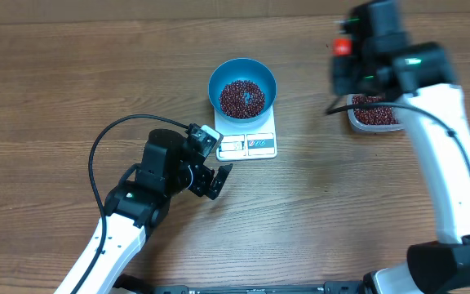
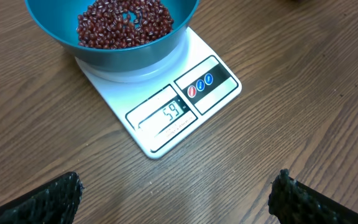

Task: Scoop item into bowl and weigh 150g on scale
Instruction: 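Return the scoop right to the bean tub, then dip the scoop into the tub and fill it with beans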

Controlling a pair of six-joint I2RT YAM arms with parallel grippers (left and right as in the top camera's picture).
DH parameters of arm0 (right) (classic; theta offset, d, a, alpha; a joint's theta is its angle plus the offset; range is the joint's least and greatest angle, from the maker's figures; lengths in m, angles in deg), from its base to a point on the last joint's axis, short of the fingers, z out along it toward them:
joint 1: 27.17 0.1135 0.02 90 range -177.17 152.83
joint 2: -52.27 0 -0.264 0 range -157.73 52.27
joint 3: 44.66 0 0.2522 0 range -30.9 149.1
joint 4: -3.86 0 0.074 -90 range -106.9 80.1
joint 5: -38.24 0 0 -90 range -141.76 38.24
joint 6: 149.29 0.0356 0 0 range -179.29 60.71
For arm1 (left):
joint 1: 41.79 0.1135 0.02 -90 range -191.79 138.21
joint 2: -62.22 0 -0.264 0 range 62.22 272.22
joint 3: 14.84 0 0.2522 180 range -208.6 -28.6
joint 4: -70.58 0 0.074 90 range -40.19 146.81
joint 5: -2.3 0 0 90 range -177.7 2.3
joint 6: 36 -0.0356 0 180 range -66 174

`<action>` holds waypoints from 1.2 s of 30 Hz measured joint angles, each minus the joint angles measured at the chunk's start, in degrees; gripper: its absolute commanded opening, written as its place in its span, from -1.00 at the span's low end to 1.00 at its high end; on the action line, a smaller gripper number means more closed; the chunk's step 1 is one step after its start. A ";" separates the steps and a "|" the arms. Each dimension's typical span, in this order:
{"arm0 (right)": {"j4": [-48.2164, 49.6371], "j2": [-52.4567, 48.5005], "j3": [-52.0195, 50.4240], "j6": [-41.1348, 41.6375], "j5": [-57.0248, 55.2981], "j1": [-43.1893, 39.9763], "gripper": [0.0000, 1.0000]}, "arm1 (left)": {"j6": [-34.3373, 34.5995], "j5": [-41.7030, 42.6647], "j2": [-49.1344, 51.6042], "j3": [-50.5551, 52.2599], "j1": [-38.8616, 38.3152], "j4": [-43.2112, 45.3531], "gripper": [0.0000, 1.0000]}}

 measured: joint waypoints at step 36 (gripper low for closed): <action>2.40 -7.65 -10.84 -3.08 7.89 -24.90 -0.92 | 0.00 0.00 0.00 0.00 0.00 0.00 0.99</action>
